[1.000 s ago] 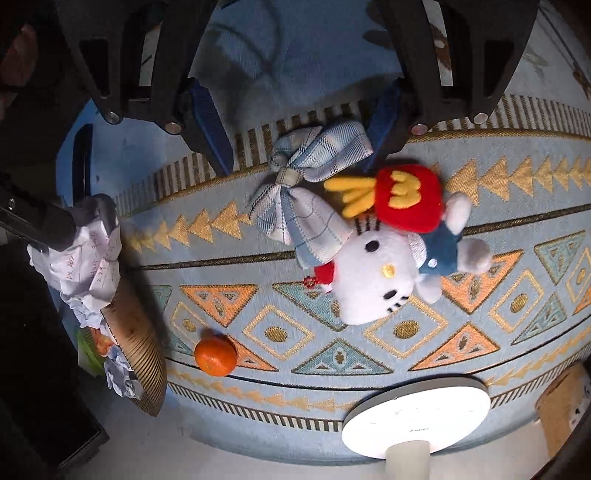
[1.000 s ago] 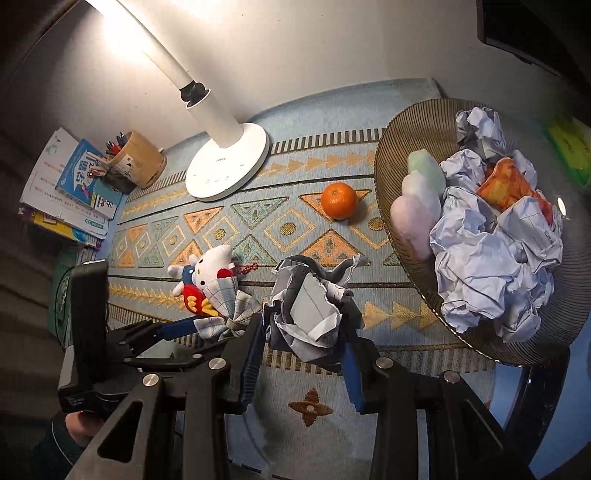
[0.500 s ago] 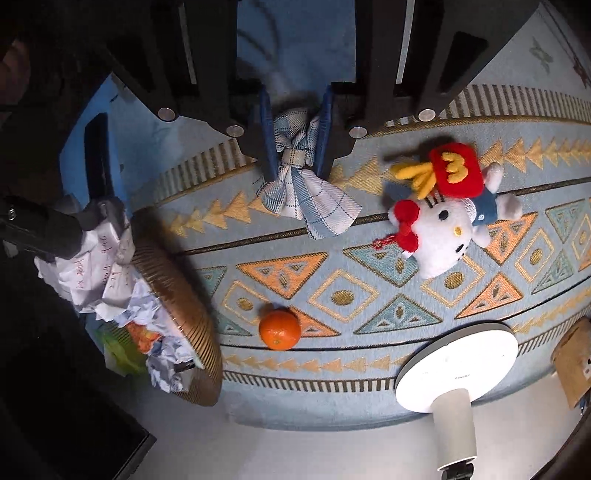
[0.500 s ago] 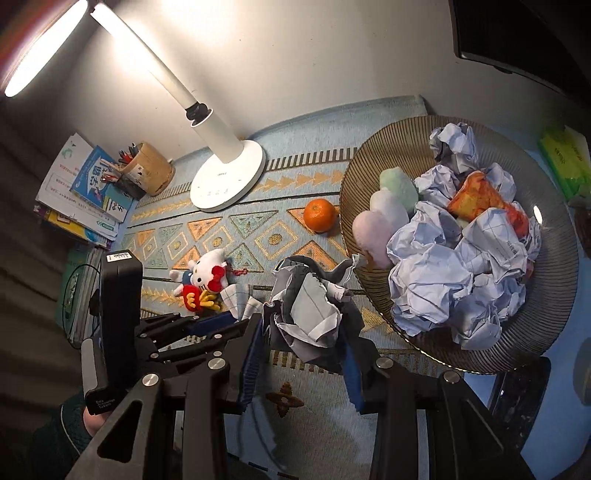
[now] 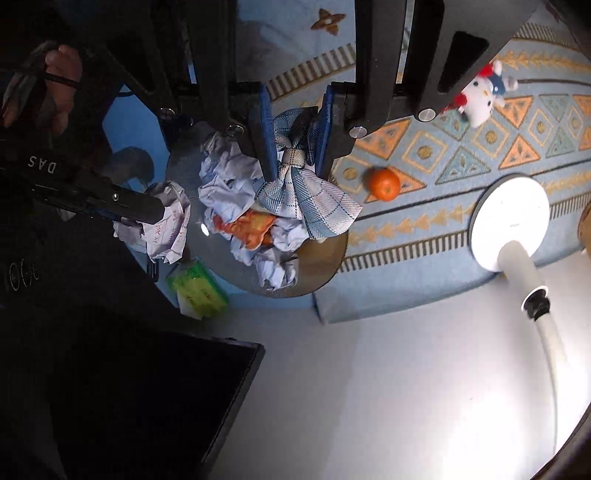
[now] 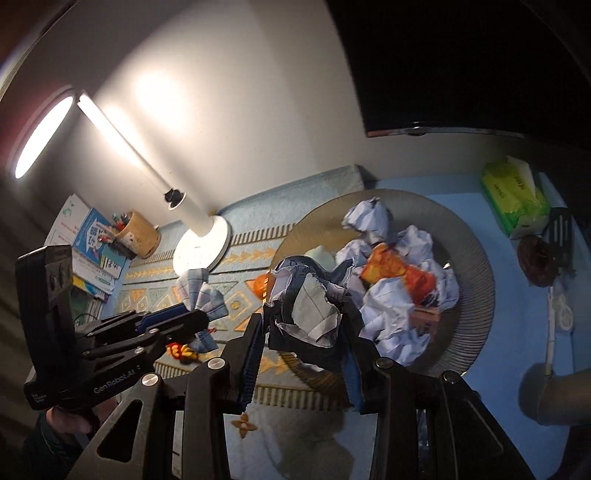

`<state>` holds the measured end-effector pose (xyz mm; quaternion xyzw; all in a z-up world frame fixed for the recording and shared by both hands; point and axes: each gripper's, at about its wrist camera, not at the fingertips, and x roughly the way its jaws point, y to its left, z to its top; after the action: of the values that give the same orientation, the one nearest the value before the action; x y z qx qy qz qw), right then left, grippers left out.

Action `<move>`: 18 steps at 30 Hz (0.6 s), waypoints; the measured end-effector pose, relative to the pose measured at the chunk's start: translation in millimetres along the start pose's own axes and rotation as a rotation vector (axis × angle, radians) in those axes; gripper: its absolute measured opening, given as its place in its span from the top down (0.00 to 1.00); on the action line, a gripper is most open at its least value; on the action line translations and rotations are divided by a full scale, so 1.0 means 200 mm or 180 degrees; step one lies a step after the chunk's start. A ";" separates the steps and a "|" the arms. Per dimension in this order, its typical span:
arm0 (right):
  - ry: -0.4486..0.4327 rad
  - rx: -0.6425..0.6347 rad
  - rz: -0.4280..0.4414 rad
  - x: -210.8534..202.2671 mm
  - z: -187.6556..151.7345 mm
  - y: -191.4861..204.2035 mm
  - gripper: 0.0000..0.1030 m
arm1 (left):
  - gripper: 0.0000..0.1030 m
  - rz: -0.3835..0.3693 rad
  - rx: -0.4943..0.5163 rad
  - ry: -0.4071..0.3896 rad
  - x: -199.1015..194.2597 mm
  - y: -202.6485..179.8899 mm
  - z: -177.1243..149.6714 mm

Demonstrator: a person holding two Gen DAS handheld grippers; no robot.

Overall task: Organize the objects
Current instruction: 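Carry the plaid cloth and grey paper into the glass bowl and open both grippers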

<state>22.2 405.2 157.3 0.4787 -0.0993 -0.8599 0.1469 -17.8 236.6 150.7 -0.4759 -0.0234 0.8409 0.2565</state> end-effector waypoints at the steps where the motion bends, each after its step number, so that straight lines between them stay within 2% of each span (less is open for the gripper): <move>1: -0.0047 0.0068 -0.0070 -0.02 0.02 -0.05 0.64 | 0.83 0.0003 0.0061 -0.0002 0.03 -0.03 0.03; 9: -0.0215 0.0556 -0.0438 -0.06 0.17 -0.42 0.64 | 0.83 -0.0063 0.0270 0.0132 0.28 -0.15 0.25; 16: -0.0113 0.0604 -0.0459 0.06 0.27 -0.52 0.64 | 0.81 -0.0187 0.0403 0.0222 0.46 -0.20 0.37; 17: -0.0101 0.0584 -0.0459 0.09 0.28 -0.52 0.63 | 0.72 -0.0254 0.0415 0.0227 0.47 -0.20 0.38; 18: -0.0090 0.0561 -0.0471 0.11 0.30 -0.52 0.61 | 0.58 -0.0303 0.0423 0.0228 0.49 -0.20 0.38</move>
<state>-55.3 496.2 138.9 0.4836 -0.1410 -0.8630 0.0389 -104.5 331.7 126.7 -0.4860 0.0190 0.8099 0.3279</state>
